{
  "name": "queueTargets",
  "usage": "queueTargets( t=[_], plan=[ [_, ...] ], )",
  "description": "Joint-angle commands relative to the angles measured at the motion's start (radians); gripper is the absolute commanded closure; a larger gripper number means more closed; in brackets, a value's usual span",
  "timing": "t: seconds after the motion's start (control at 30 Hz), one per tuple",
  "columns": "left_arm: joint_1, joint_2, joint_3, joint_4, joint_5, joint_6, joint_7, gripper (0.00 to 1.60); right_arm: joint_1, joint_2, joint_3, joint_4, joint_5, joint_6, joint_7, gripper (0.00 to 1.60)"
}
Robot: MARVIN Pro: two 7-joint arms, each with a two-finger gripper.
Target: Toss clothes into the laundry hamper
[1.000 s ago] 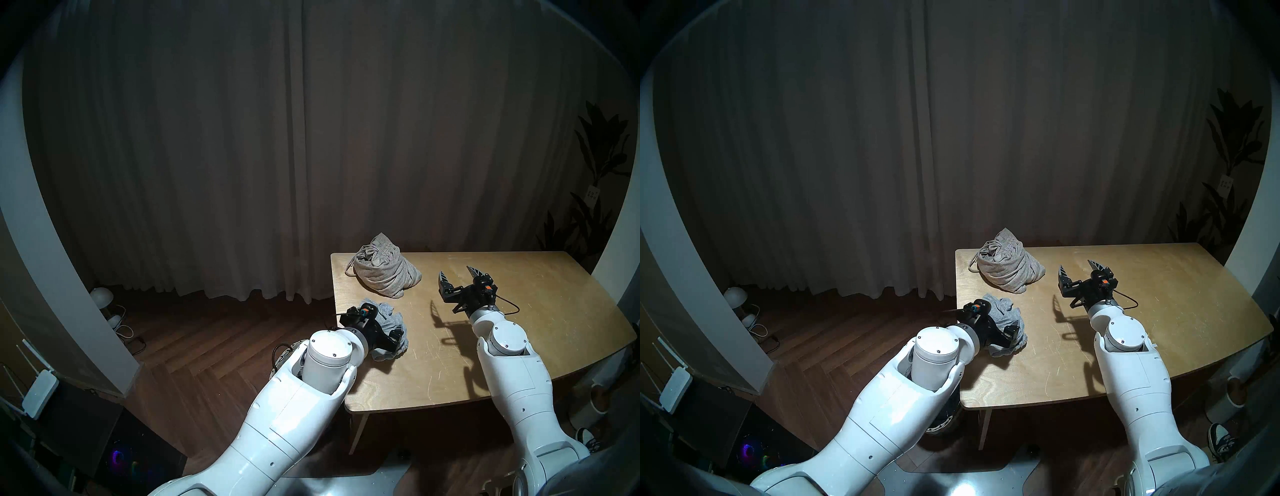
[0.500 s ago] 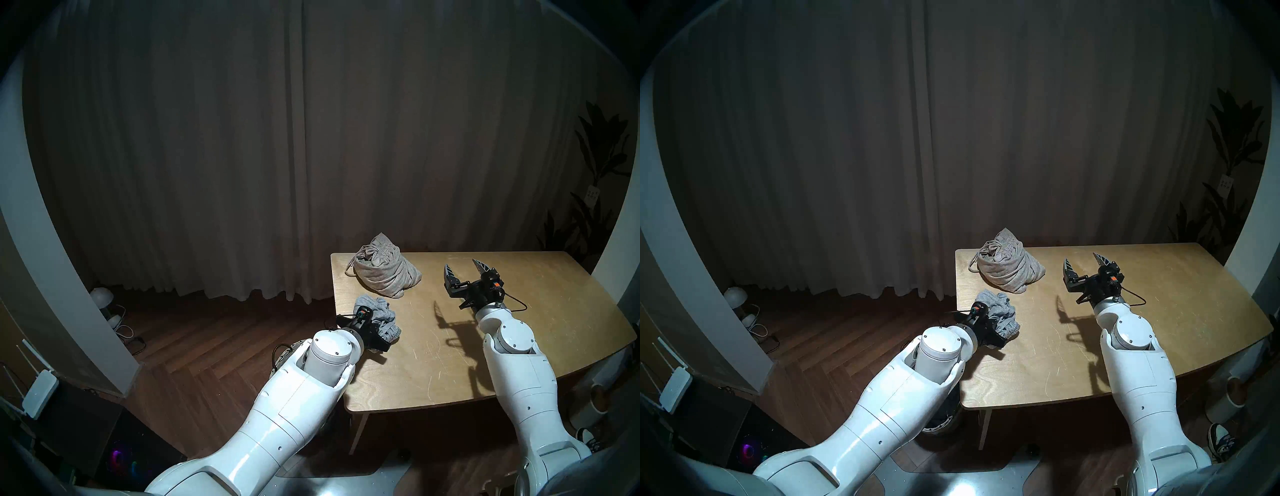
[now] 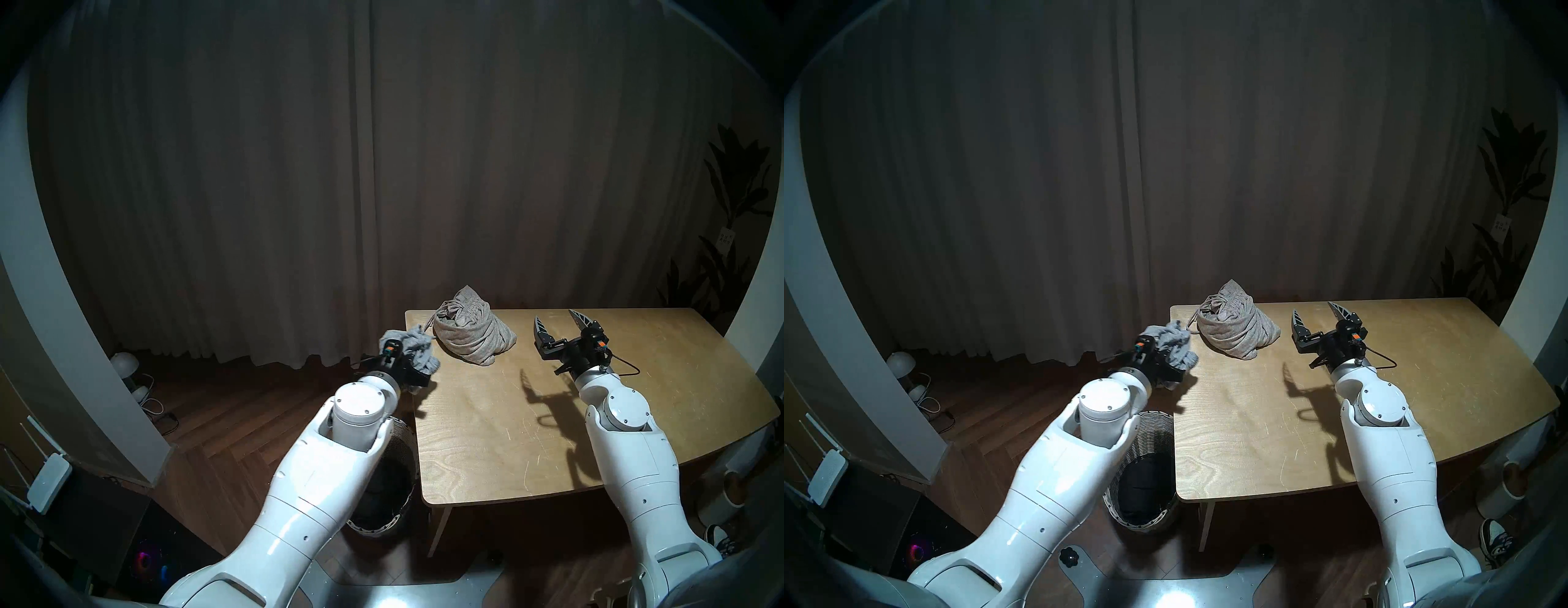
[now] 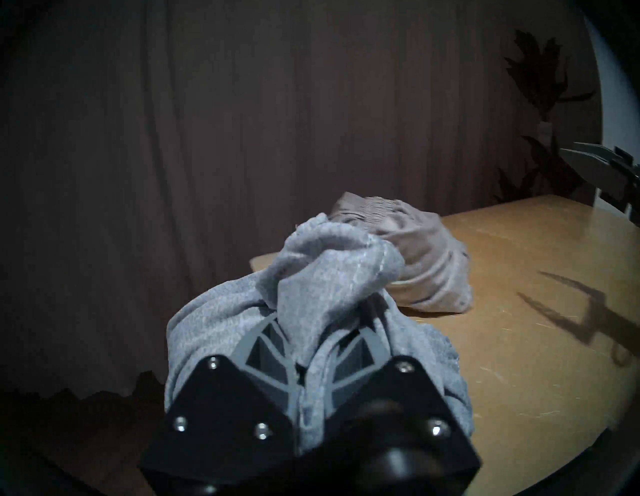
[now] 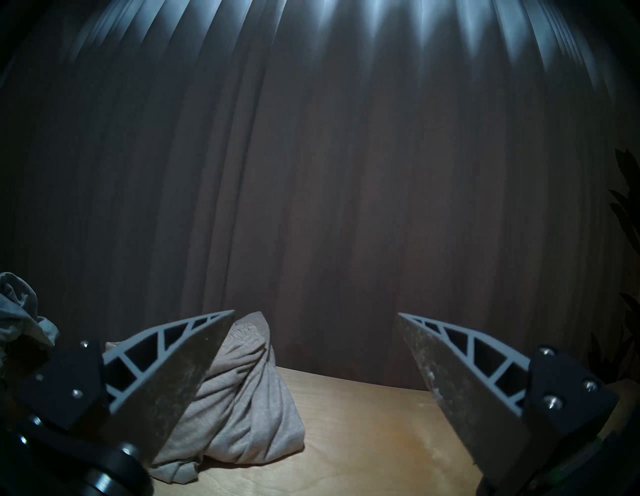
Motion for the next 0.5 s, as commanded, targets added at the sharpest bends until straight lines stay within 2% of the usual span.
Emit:
queueTargets(
  t=[0.0,0.1,0.17,0.3,0.4,0.47],
  plan=[
    [0.098,0.074,-0.063,-0.112,-0.01,0.009,0.02,1.6,-0.019,-0.013,-0.011,-0.08,-0.013,-0.001,-0.013,0.0],
    [0.125,0.066,-0.087,-0.099,-0.049,-0.004,0.003,1.6,-0.039,-0.018,-0.013,-0.11,-0.023,0.011,-0.027,0.0],
    [0.12,0.053,-0.102,-0.047,-0.08,-0.022,-0.013,1.6,-0.05,-0.021,-0.014,-0.126,-0.028,0.019,-0.035,0.0],
    [0.07,0.035,-0.118,0.081,-0.099,-0.061,-0.011,1.6,-0.069,-0.025,-0.017,-0.148,-0.036,0.027,-0.046,0.0],
    [0.032,0.039,-0.125,0.125,-0.097,-0.045,-0.009,1.6,-0.074,-0.027,-0.017,-0.154,-0.04,0.031,-0.05,0.0],
    [-0.01,0.025,-0.135,0.193,-0.088,-0.069,-0.022,1.6,-0.076,-0.028,-0.017,-0.155,-0.043,0.033,-0.052,0.0]
  ],
)
